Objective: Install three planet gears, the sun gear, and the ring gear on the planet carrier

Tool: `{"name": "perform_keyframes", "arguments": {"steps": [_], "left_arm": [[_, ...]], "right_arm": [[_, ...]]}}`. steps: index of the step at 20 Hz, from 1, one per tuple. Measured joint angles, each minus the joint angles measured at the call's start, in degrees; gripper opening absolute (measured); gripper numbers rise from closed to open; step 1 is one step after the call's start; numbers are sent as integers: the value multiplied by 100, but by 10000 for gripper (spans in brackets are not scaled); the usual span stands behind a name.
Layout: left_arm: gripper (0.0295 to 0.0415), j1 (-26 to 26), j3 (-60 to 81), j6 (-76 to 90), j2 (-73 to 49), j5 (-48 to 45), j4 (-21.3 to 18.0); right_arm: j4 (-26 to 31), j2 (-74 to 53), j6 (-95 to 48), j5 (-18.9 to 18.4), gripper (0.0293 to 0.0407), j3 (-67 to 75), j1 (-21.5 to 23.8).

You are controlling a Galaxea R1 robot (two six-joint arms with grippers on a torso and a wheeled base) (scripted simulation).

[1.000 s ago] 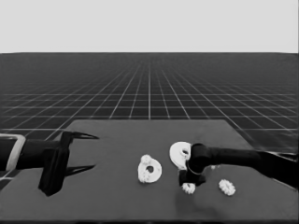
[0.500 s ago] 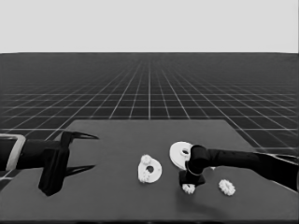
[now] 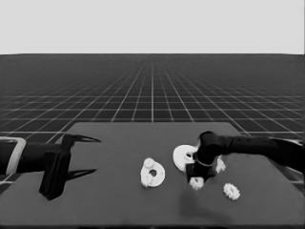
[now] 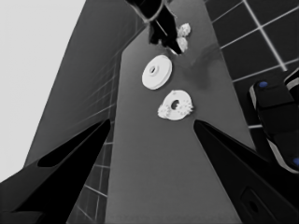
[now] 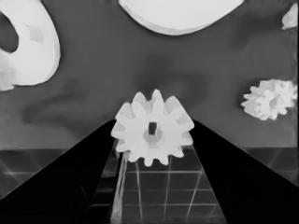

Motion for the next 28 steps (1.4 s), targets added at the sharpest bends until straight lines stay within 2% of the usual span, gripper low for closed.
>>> {"name": "perform_keyframes", "arguments": {"steps": [6, 8, 9, 12, 16, 18, 19, 26, 28], "left_arm": [[385, 0, 0, 0, 0, 0, 0], [385, 0, 0, 0, 0, 0, 0], [385, 0, 0, 0, 0, 0, 0], [385, 0, 0, 0, 0, 0, 0], [385, 0, 0, 0, 0, 0, 0], [385, 0, 0, 0, 0, 0, 0], [385, 0, 0, 0, 0, 0, 0], [385, 0, 0, 0, 0, 0, 0], [385, 0, 0, 0, 0, 0, 0]], "right_arm": [[180, -9, 23, -18, 312, 33, 175], [360, 1703, 97, -59, 312, -1668, 354], [391, 2126, -49, -31, 312, -2192, 382], [424, 2589, -297, 12, 312, -2884, 400], [431, 2689, -366, 23, 312, -3058, 400], [-146, 2778, -569, 189, 312, -3384, -198], [-264, 2807, -632, 240, 312, -3491, -333], [-421, 2854, -724, 321, 312, -3653, -496], [-423, 2855, -726, 323, 372, -3656, -498]]}}
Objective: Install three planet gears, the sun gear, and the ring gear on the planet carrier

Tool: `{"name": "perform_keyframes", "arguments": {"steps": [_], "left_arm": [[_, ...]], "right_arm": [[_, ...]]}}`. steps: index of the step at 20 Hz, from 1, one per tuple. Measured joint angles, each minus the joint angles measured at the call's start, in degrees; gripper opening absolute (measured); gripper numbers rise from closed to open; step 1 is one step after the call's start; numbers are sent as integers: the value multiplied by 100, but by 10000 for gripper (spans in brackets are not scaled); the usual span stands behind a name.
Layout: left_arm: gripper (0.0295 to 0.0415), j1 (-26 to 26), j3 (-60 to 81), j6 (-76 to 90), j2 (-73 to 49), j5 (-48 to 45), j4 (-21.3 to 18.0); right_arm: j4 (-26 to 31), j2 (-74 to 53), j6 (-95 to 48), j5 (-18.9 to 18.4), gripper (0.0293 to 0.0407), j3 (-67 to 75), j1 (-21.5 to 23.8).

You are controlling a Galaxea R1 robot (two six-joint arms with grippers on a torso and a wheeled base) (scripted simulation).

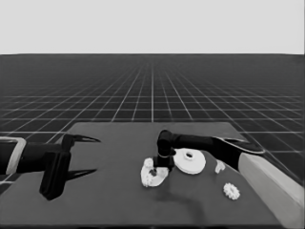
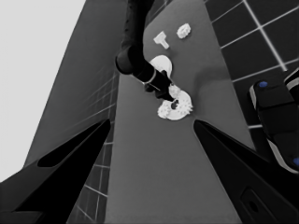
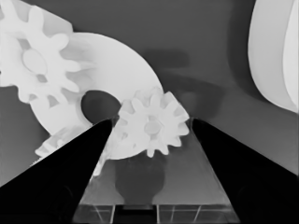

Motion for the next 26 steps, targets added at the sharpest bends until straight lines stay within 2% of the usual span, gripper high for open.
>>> {"name": "perform_keyframes", "arguments": {"steps": [1, 3, 8, 11, 18, 19, 20, 21, 22, 26], "left_arm": [[385, 0, 0, 0, 0, 0, 0], [385, 0, 0, 0, 0, 0, 0], [385, 0, 0, 0, 0, 0, 0], [385, 0, 0, 0, 0, 0, 0], [385, 0, 0, 0, 0, 0, 0], [385, 0, 0, 0, 0, 0, 0], [385, 0, 0, 0, 0, 0, 0], [385, 0, 0, 0, 0, 0, 0], [385, 0, 0, 0, 0, 0, 0], [385, 0, 0, 0, 0, 0, 0]], "right_arm": [[-1, 0, 0, 0, 381, 0, 0], [-1, 0, 0, 1, 384, -1, -1], [-1, 0, 0, 1, 385, -1, -1], [660, -142, 316, -262, 385, 521, 707], [850, -153, 350, -297, 385, 574, 894], [800, -1701, 608, -321, 385, 2965, 864], [793, -3500, 100, -235, 385, 3950, 835], [818, -4537, -709, -83, 385, 4009, 824], [858, -5064, -1319, 31, 385, 3834, 821], [945, -5535, -2148, 176, 385, 3424, 820]]}}
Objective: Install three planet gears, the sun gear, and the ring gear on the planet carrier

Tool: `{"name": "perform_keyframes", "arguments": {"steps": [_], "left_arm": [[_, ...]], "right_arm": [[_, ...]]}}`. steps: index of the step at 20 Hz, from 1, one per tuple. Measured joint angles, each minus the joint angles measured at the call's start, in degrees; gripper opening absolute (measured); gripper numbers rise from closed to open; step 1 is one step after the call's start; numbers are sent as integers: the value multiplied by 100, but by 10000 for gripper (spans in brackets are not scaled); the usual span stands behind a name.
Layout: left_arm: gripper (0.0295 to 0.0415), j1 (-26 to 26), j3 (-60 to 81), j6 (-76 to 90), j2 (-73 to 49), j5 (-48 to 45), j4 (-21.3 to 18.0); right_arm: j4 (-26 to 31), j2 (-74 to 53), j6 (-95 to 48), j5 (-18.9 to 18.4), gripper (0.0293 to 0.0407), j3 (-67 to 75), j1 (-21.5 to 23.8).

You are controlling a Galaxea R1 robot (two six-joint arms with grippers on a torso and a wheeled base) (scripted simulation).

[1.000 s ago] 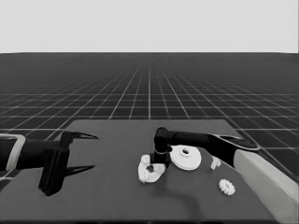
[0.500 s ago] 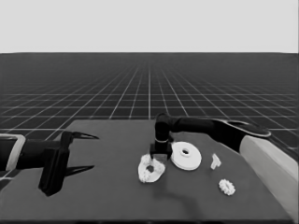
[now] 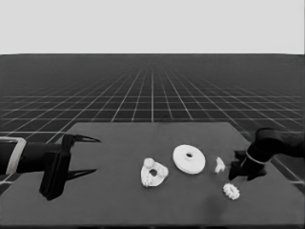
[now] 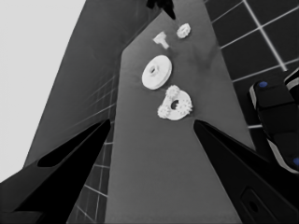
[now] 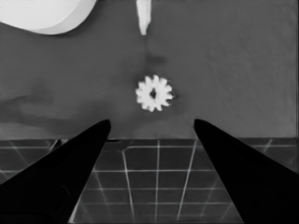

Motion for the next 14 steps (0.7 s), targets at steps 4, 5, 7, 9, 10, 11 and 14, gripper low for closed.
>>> {"name": "perform_keyframes", "arguments": {"steps": [4, 5, 7, 9, 10, 11, 14], "left_arm": [[385, 0, 0, 0, 0, 0, 0], [385, 0, 0, 0, 0, 0, 0], [385, 0, 0, 0, 0, 0, 0], [385, 0, 0, 0, 0, 0, 0], [385, 0, 0, 0, 0, 0, 0], [385, 0, 0, 0, 0, 0, 0], [385, 0, 0, 0, 0, 0, 0]], "right_arm": [[-741, 185, -132, 620, 385, -426, -956], [-884, 266, -152, 755, 385, -566, -1156], [-1007, 350, -174, 882, 385, -713, -1328], [-1047, 380, -182, 927, 385, -767, -1383], [-1056, 386, -183, 937, 385, -778, -1394], [-1061, 390, -184, 942, 385, -785, -1401], [-1067, 394, -185, 949, 314, -792, -1408]]}}
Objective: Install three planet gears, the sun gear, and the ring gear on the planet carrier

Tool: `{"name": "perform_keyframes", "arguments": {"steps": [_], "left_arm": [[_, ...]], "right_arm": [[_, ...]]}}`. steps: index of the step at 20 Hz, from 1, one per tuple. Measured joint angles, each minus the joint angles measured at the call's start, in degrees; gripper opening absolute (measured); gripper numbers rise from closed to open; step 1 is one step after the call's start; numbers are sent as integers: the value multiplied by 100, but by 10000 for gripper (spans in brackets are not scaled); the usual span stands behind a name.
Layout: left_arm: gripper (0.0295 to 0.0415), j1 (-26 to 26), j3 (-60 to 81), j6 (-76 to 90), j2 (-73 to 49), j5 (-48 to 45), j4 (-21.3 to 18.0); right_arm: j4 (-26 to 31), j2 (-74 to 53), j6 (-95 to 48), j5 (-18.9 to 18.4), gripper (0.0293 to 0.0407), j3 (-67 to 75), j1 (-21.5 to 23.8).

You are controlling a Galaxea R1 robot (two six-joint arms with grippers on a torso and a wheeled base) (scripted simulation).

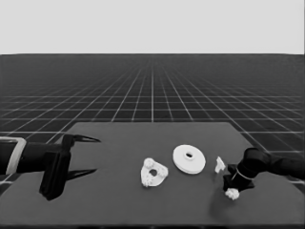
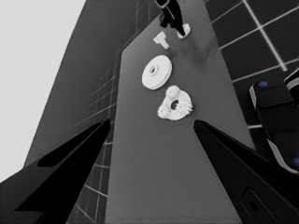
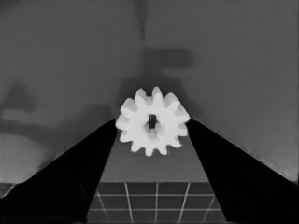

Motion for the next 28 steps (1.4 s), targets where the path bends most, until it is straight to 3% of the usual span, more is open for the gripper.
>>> {"name": "perform_keyframes", "arguments": {"steps": [1, 8, 9, 11, 18, 19, 20, 21, 23, 28], "left_arm": [[385, 0, 0, 0, 0, 0, 0], [385, 0, 0, 0, 0, 0, 0], [385, 0, 0, 0, 0, 0, 0], [385, 0, 0, 0, 0, 0, 0], [385, 0, 0, 0, 0, 0, 0], [385, 0, 0, 0, 0, 0, 0], [385, 0, 0, 0, 0, 0, 0], [385, 0, 0, 0, 0, 0, 0], [385, 0, 0, 0, 0, 0, 0], [385, 0, 0, 0, 0, 0, 0]], "right_arm": [[-1, 0, 0, 1, 310, -1, 1], [-2, 1, 0, 1, 310, -2, 1], [376, -229, 56, -374, 310, 412, 481], [822, -392, 74, -735, 310, 668, 1085], [1076, -432, 70, -925, 310, 726, 1400], [866, 635, 2552, -1431, 310, 1109, 1526], [936, 2757, 3768, -1690, 310, 693, 1596], [1011, 4104, 3769, -1663, 310, -334, 1619], [1070, 5256, 3206, -1539, 309, -1839, 1629], [1106, 5813, 2738, -1458, 309, -2823, 1622]]}}
